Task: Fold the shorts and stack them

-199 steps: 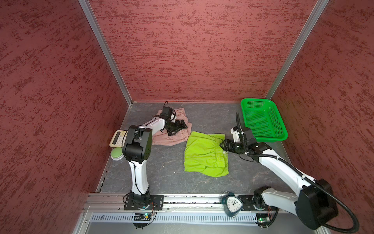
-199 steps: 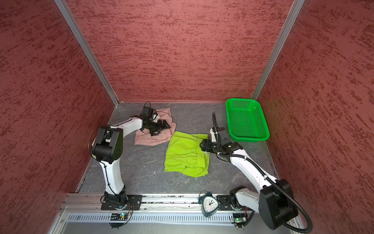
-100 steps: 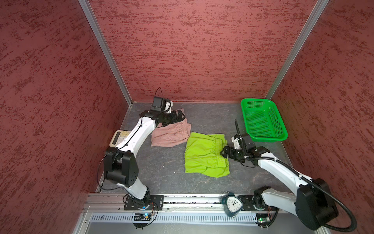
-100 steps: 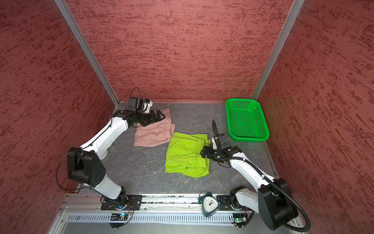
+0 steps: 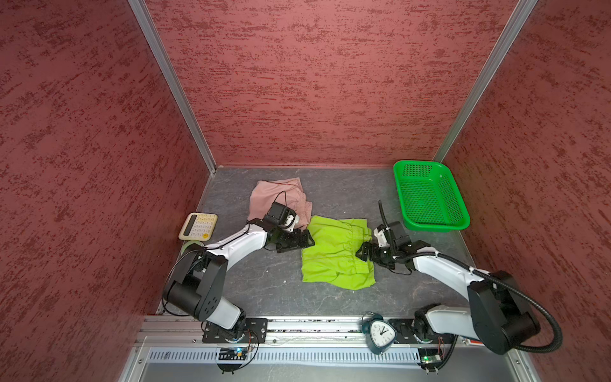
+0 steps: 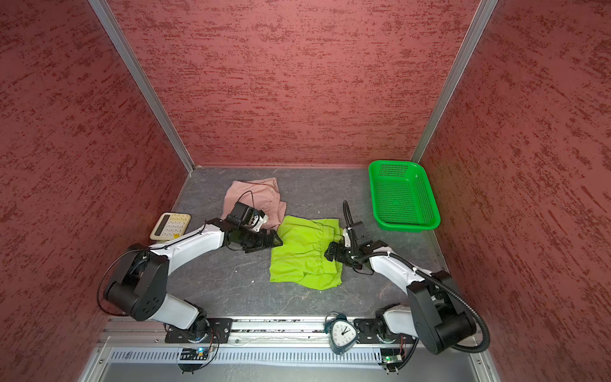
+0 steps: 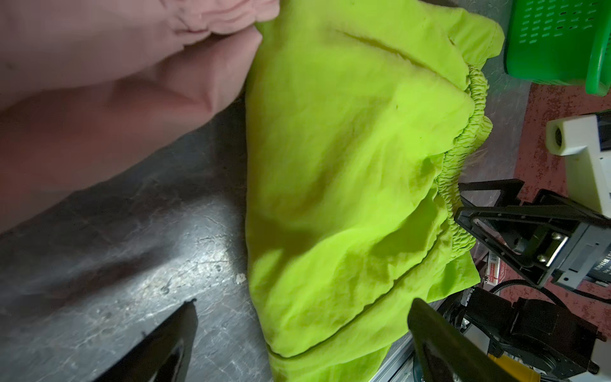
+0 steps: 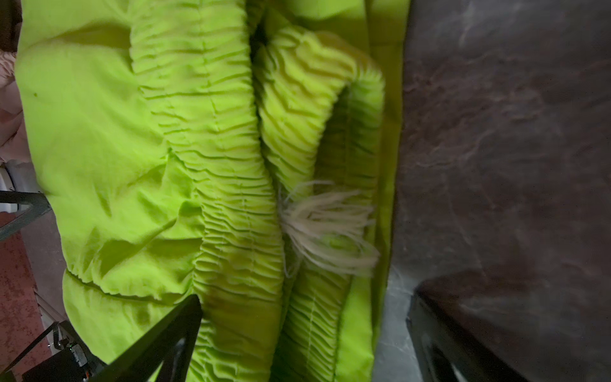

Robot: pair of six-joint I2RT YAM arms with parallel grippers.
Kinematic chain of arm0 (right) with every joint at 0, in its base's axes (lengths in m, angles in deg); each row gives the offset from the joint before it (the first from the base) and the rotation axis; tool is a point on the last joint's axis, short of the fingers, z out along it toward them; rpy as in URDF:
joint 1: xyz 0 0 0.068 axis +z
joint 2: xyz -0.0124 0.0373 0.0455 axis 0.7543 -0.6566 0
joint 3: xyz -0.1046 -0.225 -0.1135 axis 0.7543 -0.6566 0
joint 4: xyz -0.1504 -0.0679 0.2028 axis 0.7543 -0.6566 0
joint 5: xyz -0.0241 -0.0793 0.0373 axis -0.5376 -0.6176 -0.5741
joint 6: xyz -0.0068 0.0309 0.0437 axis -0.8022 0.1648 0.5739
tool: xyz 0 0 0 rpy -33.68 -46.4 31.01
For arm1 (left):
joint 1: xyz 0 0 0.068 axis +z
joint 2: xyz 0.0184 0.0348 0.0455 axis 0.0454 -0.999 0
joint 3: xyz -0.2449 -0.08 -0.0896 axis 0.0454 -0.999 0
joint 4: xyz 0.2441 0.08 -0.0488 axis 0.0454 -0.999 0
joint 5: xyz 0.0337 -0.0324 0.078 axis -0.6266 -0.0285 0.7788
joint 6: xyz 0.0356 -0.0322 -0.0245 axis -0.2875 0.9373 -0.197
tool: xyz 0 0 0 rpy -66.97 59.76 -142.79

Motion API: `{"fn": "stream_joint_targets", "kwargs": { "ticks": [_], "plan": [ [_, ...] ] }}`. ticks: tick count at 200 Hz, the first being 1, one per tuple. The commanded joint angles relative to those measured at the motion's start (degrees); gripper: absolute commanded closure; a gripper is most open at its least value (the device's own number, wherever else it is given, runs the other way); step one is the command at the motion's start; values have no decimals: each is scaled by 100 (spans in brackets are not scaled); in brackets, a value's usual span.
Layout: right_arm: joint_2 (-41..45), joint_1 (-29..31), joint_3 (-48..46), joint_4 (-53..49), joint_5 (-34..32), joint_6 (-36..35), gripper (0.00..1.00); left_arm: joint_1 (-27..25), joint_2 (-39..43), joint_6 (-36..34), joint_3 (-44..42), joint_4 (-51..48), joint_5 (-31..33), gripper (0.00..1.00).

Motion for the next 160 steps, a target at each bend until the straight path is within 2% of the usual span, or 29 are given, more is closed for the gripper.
{"fn": "stream_joint_targets", "kwargs": {
  "ticks": [1,46,92,103,123,141,151,160],
  "plan": [
    [-181,-25,-134,429,70,146,1,-38,-196,133,-128,793,-153,1],
    [-380,-23,-365,869,189,382,1,-290,-743,194,-209,1550,-359,1],
    [-367,-6,-750,1418,425,714,15,-449,-1097,316,-225,1950,-475,2],
    [-409,3,-776,1527,468,750,18,-518,-1098,312,-175,1932,-480,7],
    [-449,9,-773,1707,521,812,24,-667,-1102,283,-53,1826,-474,24],
    [-445,10,-786,1978,606,923,34,-759,-1130,286,40,1747,-445,32],
    [-458,9,-822,2244,739,1039,47,-804,-1133,326,46,1763,-420,39],
    [-495,7,-849,2452,828,1150,56,-831,-1124,380,50,1797,-419,52]
  ]
}}
